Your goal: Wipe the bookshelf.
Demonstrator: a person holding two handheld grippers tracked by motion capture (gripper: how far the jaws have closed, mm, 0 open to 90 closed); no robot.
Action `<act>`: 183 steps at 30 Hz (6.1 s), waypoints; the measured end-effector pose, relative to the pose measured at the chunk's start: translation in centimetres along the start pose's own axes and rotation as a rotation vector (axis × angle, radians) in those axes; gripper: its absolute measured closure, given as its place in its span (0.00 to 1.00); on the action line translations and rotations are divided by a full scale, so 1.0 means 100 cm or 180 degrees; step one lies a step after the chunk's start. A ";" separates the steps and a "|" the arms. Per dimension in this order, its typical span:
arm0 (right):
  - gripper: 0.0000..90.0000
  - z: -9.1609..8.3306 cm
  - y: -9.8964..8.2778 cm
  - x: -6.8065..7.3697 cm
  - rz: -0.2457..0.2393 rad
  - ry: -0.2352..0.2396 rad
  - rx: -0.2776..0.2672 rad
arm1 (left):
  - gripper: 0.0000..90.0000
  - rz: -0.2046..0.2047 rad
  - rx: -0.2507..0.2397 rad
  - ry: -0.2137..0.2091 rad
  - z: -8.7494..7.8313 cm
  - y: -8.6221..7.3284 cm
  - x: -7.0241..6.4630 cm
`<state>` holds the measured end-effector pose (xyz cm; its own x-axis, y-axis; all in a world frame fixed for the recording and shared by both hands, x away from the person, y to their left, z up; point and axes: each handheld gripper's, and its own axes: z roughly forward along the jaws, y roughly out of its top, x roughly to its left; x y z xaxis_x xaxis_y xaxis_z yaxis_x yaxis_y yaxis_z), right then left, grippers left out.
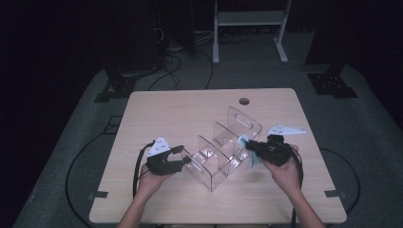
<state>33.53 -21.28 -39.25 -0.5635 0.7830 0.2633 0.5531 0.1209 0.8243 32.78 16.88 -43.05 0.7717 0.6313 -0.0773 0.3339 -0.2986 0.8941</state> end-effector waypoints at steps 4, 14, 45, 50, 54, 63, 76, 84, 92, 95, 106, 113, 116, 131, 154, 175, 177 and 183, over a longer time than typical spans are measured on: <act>0.92 0.001 0.011 -0.024 0.0122 -0.0216 -0.0014 | 0.50 -0.0010 -0.0005 -0.0001 0.000 0.000 0.000; 0.92 0.002 0.013 -0.035 0.0113 -0.0283 -0.0009 | 0.50 -0.0027 -0.0012 0.0000 -0.001 0.000 0.000; 0.92 0.015 -0.039 -0.007 0.0301 0.0287 0.0008 | 0.42 -0.0001 0.0016 -0.0121 0.001 0.000 -0.002; 0.92 0.016 -0.047 0.020 0.0128 0.0525 0.0096 | 0.41 0.0003 0.0028 -0.0144 0.001 0.001 -0.001; 0.92 0.015 -0.049 0.030 0.0046 0.0630 0.0137 | 0.41 0.0027 0.0010 -0.0172 0.001 0.000 -0.001; 0.92 0.028 -0.038 0.010 0.0227 0.0437 0.0076 | 0.55 0.0155 0.0025 -0.0287 0.003 0.000 -0.005; 0.92 0.020 -0.046 0.025 0.0147 0.0743 0.0145 | 0.61 0.0158 0.0040 -0.0424 0.003 0.000 -0.006; 0.92 0.030 -0.040 0.012 0.0315 0.0636 0.0087 | 0.68 0.0206 0.0082 -0.0503 0.005 0.000 -0.009; 0.92 0.020 -0.047 0.022 0.0233 0.0786 0.0133 | 0.73 0.0241 0.0104 -0.0524 0.006 0.000 -0.012; 0.92 0.022 -0.046 0.017 0.0289 0.0731 0.0098 | 0.74 0.0239 0.0103 -0.0529 0.007 0.000 -0.013; 0.92 0.017 -0.053 0.024 0.0166 0.0697 0.0124 | 0.74 0.0240 0.0086 -0.0520 0.008 0.000 -0.014; 0.92 0.007 -0.047 0.032 0.0125 0.0755 0.0010 | 0.74 0.0209 0.0067 -0.0526 0.008 -0.001 -0.013; 0.92 0.010 -0.051 0.030 0.0157 0.0757 0.0044 | 0.74 0.0210 0.0078 -0.0534 0.008 0.000 -0.013; 0.92 0.012 -0.057 0.038 0.0082 0.0730 0.0128 | 0.74 0.0211 0.0065 -0.0514 0.008 -0.001 -0.014; 0.92 0.018 -0.062 0.038 -0.0019 0.0501 0.0150 | 0.76 0.0243 0.0074 -0.0574 0.011 0.000 -0.020; 0.92 0.016 -0.049 0.031 0.0063 0.0423 -0.0021 | 0.76 0.0406 0.0142 -0.0754 0.020 0.003 -0.040; 0.92 0.020 -0.050 0.029 0.0079 0.0403 -0.0003 | 0.76 0.0429 0.0146 -0.0762 0.021 0.004 -0.044; 0.92 0.048 -0.069 0.023 0.0126 0.0349 0.0355 | 0.76 0.0477 0.0165 -0.0776 0.024 0.004 -0.051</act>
<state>31.33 -17.38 -46.74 -0.6002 0.7179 0.3527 0.6375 0.1631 0.7530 30.30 11.85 -43.36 0.9198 0.3885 -0.0554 0.2287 -0.4159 0.8802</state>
